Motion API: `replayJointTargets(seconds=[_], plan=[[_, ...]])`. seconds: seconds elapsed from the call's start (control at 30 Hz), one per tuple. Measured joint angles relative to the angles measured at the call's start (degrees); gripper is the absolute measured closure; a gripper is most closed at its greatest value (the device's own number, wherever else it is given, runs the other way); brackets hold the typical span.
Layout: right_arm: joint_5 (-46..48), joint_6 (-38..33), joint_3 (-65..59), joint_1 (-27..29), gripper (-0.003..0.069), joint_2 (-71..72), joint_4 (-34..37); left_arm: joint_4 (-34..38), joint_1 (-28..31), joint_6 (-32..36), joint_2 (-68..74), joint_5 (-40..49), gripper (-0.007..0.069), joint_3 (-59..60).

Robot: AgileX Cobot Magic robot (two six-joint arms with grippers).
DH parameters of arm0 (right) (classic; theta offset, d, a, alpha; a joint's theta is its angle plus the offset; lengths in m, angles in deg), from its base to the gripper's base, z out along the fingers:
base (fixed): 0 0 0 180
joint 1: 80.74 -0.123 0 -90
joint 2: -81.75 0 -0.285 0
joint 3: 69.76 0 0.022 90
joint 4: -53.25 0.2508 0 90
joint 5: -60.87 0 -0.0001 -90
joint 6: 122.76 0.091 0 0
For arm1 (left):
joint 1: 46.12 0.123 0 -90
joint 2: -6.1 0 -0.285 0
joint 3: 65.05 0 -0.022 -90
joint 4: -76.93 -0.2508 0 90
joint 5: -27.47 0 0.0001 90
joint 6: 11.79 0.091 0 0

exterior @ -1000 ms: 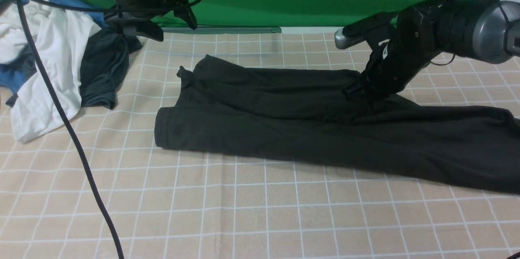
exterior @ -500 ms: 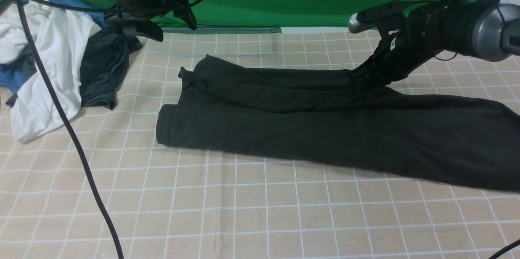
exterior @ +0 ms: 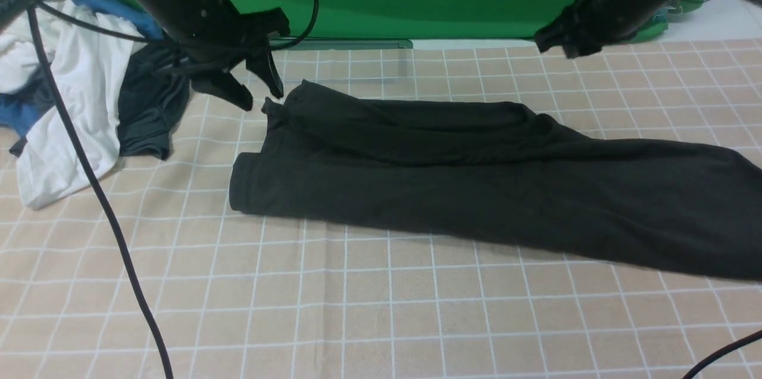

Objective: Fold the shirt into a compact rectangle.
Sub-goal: 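Pull the folded dark garment lengthwise by its ends to straighten it flat on the table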

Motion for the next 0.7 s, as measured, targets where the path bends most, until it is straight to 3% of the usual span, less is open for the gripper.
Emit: replayJointTargets(seconds=[0.03,0.07,0.17,0.43,0.7], plan=[[1.6,-0.4,0.7,0.0,0.0591,1.4,0.0,0.4,-0.3,0.4,0.0,0.1,0.0496,2.1],[2.4,-0.5,0.8,0.0,0.0612,2.2,-0.1,0.5,-0.4,0.7,0.0,0.1,0.0545,3.5],[5.5,-0.6,1.0,0.0,0.0631,4.7,-0.1,-0.3,-1.6,0.9,0.4,0.4,0.0606,6.0],[13.5,-0.6,0.8,0.0,0.0631,5.7,0.0,-1.2,-3.7,1.6,5.5,-2.2,0.0617,3.6],[18.0,-0.8,0.0,0.0,0.0632,5.7,2.5,-0.5,-3.7,1.7,16.9,-9.2,0.0611,-13.8]])
